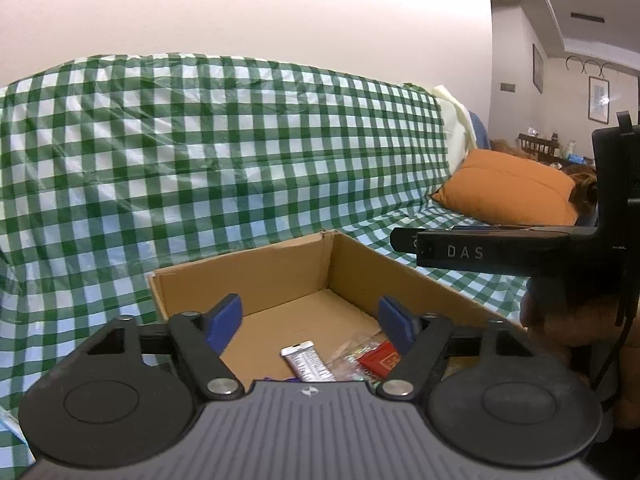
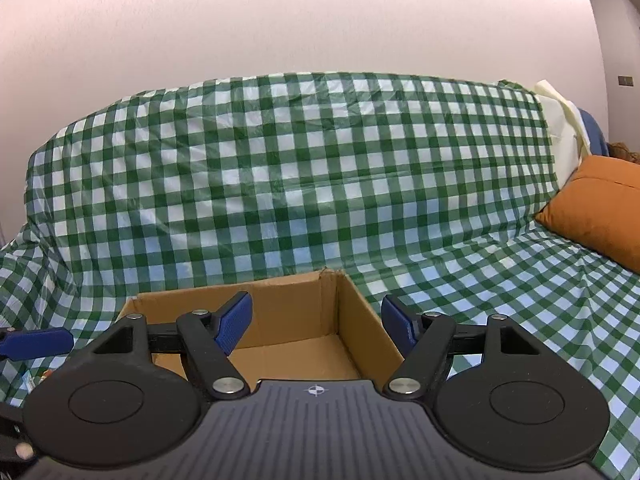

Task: Organize snacks
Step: 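Open both grippers to drop the red bag and red packet into the box, then grasp the yellow cow-print stick pack with the left gripper while the right grasps a red-wrapped candy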

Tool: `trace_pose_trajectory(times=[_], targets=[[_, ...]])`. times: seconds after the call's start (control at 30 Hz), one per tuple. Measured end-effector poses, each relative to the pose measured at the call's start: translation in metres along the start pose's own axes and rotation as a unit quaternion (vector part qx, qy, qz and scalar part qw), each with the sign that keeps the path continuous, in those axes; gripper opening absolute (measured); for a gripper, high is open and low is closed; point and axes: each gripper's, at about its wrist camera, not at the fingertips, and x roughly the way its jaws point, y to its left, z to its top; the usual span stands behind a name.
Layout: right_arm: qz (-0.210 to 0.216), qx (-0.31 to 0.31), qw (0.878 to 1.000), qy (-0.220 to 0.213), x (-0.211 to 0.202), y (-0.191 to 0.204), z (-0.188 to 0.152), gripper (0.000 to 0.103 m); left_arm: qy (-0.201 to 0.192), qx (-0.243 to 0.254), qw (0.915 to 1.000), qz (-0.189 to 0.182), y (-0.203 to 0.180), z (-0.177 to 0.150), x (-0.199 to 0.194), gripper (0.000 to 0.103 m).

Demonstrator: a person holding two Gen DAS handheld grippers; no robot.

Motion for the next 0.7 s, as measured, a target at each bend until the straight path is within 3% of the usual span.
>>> trace_pose_trajectory(times=[0.13,0.27,0.4,0.47,0.7], targets=[[0.012,-0.009,1.000,0.008,0.006,0.005,0.000,0.074,0.005,0.006,0.9998,0.017,0.005,0.001,-0.009,0.052],[0.025,-0.015,1.000,0.007,0.007,0.009,-0.001,0.072,0.022,0.001,0.9980,0.060,0.020,-0.001,-0.019,0.039],[0.045,-0.012,0.999,0.019,0.011,0.012,-0.001,0.028,0.035,-0.026,0.9939,0.101,0.041,-0.003,-0.033,0.031],[0.053,-0.010,0.998,0.020,0.011,0.013,-0.001,0.017,0.039,-0.035,0.9911,0.123,0.051,-0.004,-0.041,0.027],[0.068,0.001,0.997,0.024,0.015,0.015,0.002,0.015,0.096,-0.095,0.9686,0.209,0.108,0.014,-0.046,0.021]])
